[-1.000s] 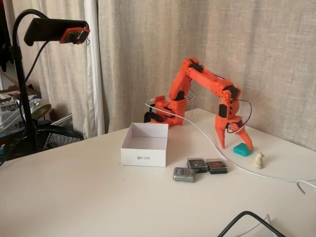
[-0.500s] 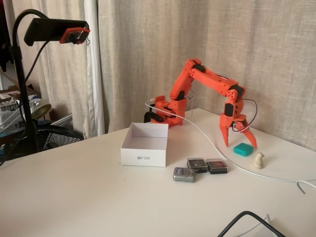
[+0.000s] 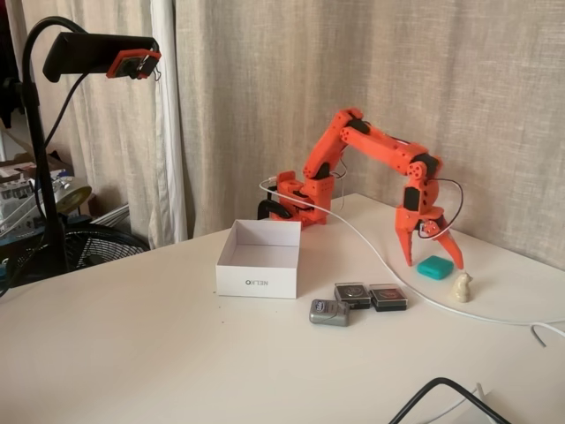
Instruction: Grasp the green cube and put it in the bin.
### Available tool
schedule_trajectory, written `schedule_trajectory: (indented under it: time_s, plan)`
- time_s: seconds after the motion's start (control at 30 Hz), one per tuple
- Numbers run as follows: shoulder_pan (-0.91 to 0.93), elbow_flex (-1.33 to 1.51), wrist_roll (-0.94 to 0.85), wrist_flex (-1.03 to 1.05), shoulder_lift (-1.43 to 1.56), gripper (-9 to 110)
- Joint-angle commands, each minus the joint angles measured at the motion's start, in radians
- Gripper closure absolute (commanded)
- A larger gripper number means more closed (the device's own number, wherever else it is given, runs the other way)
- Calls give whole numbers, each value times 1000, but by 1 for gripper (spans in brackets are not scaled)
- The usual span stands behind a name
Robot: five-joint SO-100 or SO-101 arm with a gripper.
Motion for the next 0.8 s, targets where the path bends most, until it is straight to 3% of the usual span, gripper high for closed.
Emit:
schedule_trajectory:
  time_s: [0.0, 0.27, 0.33, 0.43, 0.5, 0.77]
  plan:
    - [0, 2, -6, 28, -9, 57]
    - [-3, 2, -6, 38, -15, 57]
    - [-5, 0, -6, 40, -15, 66]
    - [-5, -3, -6, 46, -23, 67]
    - [-3, -3, -6, 55, -25, 75]
    - [-3, -9, -6, 83, -44, 77]
